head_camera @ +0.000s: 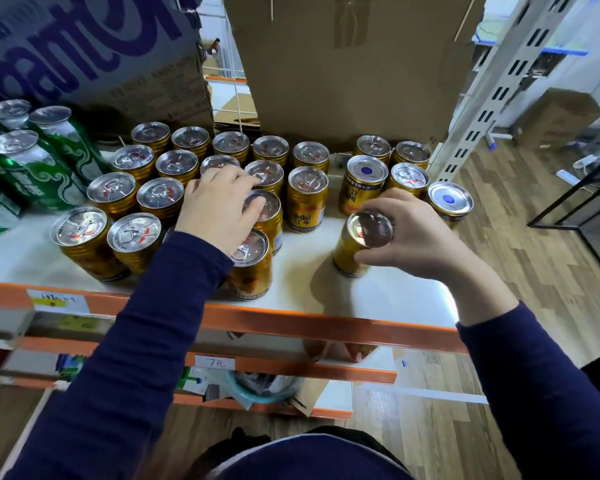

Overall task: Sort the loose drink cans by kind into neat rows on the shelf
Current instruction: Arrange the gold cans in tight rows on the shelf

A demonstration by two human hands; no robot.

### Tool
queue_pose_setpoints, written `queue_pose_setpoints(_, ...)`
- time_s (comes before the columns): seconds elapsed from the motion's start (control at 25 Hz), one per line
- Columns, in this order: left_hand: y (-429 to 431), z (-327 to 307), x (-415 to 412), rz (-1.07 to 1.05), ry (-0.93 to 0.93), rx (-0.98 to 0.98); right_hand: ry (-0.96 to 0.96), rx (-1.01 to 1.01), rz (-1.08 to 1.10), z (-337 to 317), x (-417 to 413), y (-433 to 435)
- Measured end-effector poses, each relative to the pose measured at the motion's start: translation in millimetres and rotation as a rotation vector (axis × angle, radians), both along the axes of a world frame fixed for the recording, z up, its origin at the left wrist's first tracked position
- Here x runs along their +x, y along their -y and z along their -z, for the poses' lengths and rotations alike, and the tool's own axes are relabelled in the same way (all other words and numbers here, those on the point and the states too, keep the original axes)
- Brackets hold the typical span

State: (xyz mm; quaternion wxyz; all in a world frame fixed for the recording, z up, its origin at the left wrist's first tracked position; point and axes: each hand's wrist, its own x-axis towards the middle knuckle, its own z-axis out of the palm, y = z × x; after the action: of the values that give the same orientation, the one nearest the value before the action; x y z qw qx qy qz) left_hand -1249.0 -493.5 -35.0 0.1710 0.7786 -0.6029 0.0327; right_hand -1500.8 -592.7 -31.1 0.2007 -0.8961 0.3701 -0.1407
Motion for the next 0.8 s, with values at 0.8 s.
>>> queue_pose_setpoints(0.8,1,7,0,-0.032,0.008,0.013,0.169,0.048,0.044,9,64,-23)
